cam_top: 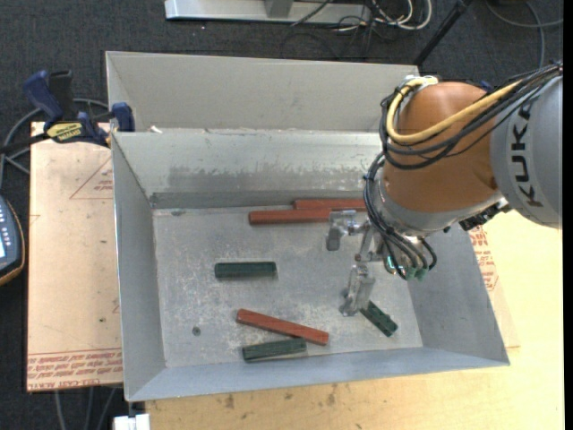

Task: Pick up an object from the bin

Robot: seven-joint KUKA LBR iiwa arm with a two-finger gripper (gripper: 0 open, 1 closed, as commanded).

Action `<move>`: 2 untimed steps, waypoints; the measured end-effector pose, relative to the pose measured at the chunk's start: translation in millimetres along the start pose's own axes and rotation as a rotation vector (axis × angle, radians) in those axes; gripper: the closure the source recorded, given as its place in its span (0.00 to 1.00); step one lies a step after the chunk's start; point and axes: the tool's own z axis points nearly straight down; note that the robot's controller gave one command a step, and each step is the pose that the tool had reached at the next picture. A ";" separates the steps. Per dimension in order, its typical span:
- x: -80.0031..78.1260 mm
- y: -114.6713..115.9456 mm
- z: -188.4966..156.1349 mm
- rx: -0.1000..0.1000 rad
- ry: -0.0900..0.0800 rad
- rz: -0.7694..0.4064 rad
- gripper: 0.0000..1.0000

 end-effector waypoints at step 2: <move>17.3 -1.9 158.4 0.000 -0.020 -0.184 0.00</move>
Offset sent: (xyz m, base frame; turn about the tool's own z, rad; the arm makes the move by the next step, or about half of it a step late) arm -0.0196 0.0057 -0.1283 -0.2267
